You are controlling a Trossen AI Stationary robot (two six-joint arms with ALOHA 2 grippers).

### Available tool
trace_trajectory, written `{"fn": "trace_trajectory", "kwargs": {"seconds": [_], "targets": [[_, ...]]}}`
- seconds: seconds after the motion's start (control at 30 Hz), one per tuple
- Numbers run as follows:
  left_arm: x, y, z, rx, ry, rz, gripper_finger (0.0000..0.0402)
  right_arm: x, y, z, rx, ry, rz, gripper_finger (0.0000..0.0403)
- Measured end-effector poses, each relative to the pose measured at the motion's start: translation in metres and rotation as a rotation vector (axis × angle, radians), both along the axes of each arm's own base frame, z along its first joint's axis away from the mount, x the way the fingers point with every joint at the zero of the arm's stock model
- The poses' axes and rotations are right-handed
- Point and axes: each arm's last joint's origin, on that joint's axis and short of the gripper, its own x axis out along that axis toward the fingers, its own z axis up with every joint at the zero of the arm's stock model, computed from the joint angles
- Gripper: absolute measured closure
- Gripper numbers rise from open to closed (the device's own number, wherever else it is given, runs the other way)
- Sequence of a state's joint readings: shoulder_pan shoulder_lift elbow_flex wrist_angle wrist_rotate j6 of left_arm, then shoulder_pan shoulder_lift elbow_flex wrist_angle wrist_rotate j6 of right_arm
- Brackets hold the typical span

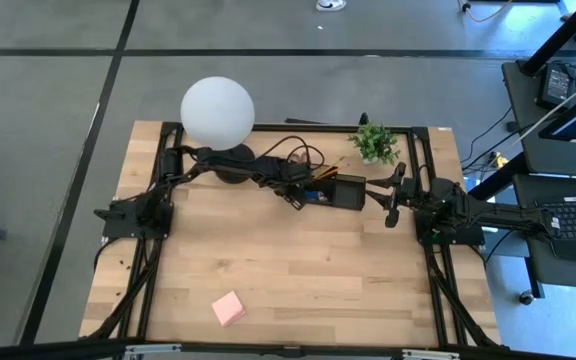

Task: Pick and place office supplies into organizer
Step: Put the red scissors into the black desk organizer

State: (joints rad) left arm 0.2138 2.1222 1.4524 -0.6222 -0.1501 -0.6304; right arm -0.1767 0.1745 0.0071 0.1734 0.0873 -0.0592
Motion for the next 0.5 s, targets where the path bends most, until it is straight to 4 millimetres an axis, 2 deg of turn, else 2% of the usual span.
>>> {"fn": "trace_trajectory", "kwargs": {"seconds": [0.33, 0.5], "targets": [[-0.0017, -0.0004, -0.0012, 0.001, 0.016, 0.004, 0.0347, 0.0000, 0.0000, 0.0000, -0.005, 0.001, 0.000, 0.0258], [-0.0031, -0.0012, -0.0015, -0.016, 0.031, -0.008, 0.0367, 0.0000, 0.0000, 0.0000, -0.005, 0.001, 0.000, 0.0258]]}}
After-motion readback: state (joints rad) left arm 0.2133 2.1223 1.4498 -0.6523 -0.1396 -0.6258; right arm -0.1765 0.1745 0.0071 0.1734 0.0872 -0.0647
